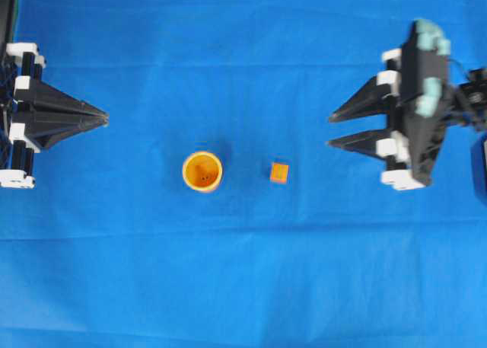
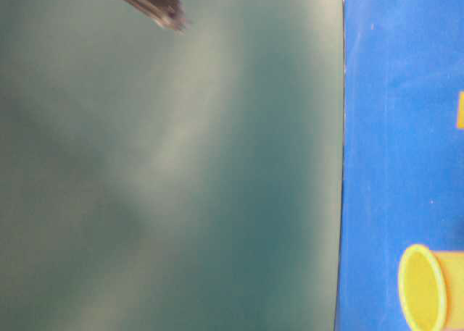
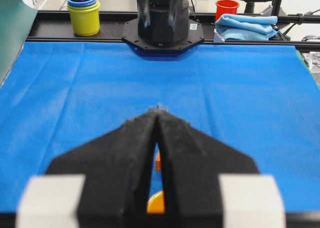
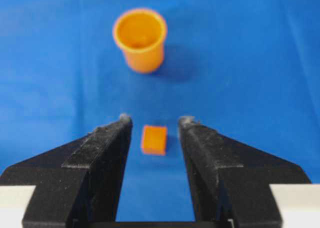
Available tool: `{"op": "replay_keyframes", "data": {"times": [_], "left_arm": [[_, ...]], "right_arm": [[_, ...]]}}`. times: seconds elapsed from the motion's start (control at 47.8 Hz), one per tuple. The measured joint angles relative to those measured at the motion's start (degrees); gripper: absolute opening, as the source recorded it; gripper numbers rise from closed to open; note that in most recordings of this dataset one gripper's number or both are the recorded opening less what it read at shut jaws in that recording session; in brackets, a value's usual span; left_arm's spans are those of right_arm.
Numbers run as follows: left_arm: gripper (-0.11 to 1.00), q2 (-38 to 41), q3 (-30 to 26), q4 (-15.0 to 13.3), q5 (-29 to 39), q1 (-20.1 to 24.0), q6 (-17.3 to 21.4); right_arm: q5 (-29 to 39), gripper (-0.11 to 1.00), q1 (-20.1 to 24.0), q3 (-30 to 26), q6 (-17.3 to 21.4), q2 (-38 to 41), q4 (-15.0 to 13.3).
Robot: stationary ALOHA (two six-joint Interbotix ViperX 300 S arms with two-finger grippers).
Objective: Move the block forward with right arm.
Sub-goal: 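Move the right gripper left over the small orange cube, opening it, then lower the right gripper around the orange cube and close on it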
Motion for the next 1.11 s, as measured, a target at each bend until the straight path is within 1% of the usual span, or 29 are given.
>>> {"op": "replay_keyframes", "data": {"times": [0.146,0.314,0.481,0.711,0.962,1.109], "left_arm": [[0.01,0.00,0.00,0.00,0.00,0.00,0.00],[0.01,0.00,-0.26,0.00,0.00,0.00,0.00],[0.01,0.00,-0.26,0.00,-0.09,0.00,0.00],[0.01,0.00,-0.26,0.00,0.00,0.00,0.00],[0.01,0.00,-0.26,0.09,0.00,0.00,0.00],[0.01,0.00,-0.26,0.09,0.00,0.00,0.09]], "right_arm": [[2.90,0.51,0.00,-3.43,-0.53,5.63,-0.09],[8.00,0.51,0.00,-7.91,-0.62,12.83,-0.18],[10.37,0.51,0.00,-11.07,-0.62,18.72,-0.18],[10.46,0.51,0.53,-12.13,-0.62,23.55,-0.18],[10.46,0.60,0.70,-12.13,-0.62,26.28,-0.18],[9.84,0.61,0.79,-12.13,-0.62,27.86,-0.18]]}}
